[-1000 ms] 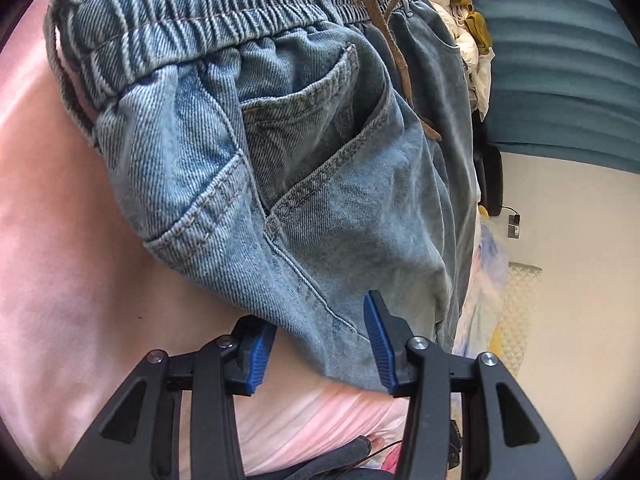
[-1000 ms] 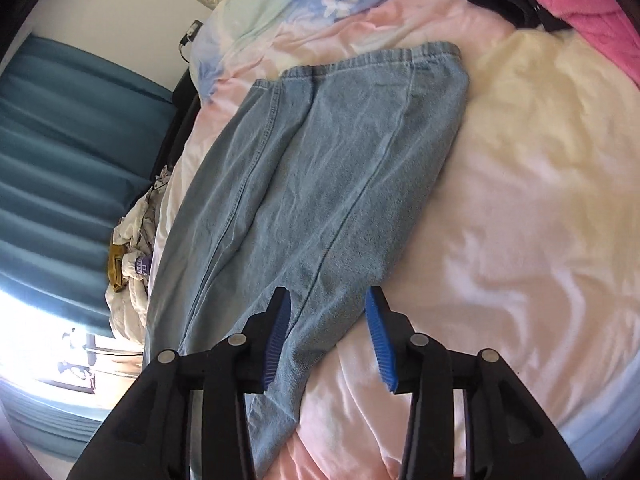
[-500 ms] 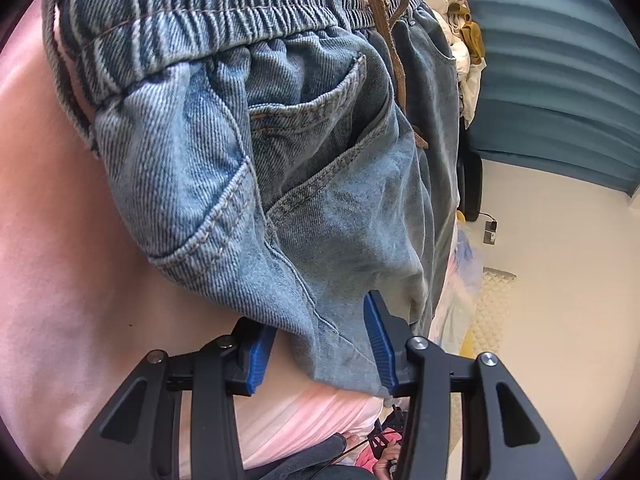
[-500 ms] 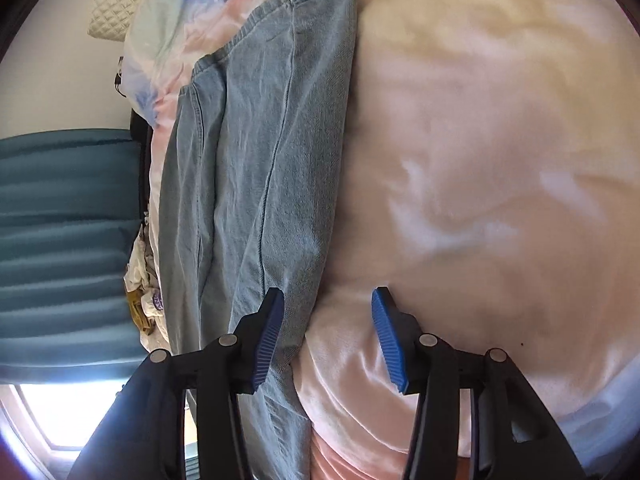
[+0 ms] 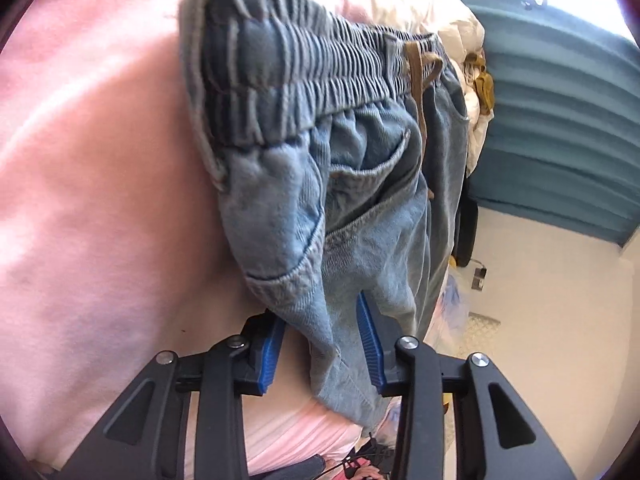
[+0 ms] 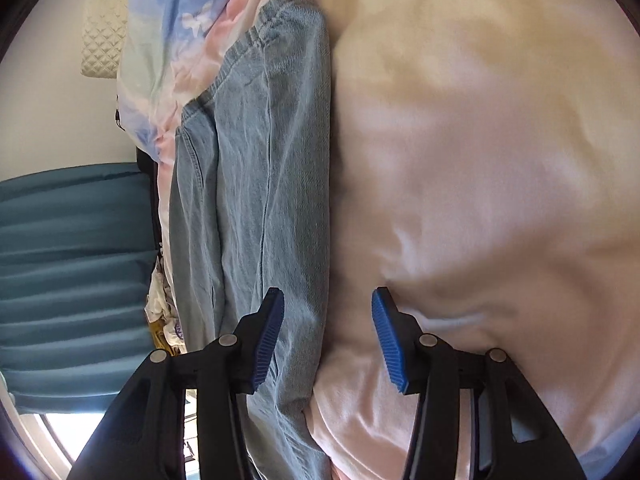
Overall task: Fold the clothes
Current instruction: 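Close the left tool on the waistband while the right tool grasps the leg hem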
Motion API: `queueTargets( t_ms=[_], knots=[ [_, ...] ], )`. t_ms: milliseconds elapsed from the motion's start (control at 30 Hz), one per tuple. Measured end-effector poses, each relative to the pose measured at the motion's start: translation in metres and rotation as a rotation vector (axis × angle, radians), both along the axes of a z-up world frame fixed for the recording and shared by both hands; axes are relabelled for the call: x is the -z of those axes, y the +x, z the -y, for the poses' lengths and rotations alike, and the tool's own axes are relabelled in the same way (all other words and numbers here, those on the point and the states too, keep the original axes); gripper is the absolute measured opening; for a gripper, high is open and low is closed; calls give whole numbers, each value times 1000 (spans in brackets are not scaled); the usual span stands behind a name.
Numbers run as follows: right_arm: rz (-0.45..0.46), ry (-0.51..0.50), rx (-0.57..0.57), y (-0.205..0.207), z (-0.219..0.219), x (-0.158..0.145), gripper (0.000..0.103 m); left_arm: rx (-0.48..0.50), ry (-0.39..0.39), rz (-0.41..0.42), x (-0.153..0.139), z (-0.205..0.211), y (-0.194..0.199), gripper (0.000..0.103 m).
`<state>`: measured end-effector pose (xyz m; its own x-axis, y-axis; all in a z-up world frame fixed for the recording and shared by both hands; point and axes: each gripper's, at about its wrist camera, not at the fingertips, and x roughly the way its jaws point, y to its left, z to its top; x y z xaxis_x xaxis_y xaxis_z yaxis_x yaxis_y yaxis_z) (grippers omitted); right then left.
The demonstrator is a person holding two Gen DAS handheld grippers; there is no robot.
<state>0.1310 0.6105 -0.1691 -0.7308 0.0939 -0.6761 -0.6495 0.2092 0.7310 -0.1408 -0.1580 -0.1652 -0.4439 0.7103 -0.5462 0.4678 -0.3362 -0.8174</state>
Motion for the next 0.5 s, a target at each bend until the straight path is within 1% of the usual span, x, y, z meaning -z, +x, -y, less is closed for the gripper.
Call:
queueTargets(
  t_ms=[67,167,267,300,367,433,467,500],
  knots=[
    [2,31,30,4,-10,-1,46,1,33,-9,1,1,-2,37],
    [-15,60,57,8,-31,4,46,19,30,-16,2,4,-6,37],
    [-33,88,48,5,-49,8,46,25,41,-9,5,3,-10,37],
    [-27,97,33,2,-54,10,46,29,45,-5,7,3,-11,37],
    [-7,112,1,-6,-61,12,46,87,60,27,12,0,-13,37],
    [5,128,-10,-13,-68,12,46,135,120,62,23,-9,-15,37],
    [11,136,-14,-16,-71,12,46,133,122,66,24,-10,-16,37],
    [16,144,-19,-20,-75,12,46,125,108,66,24,-10,-18,37]
  ],
)
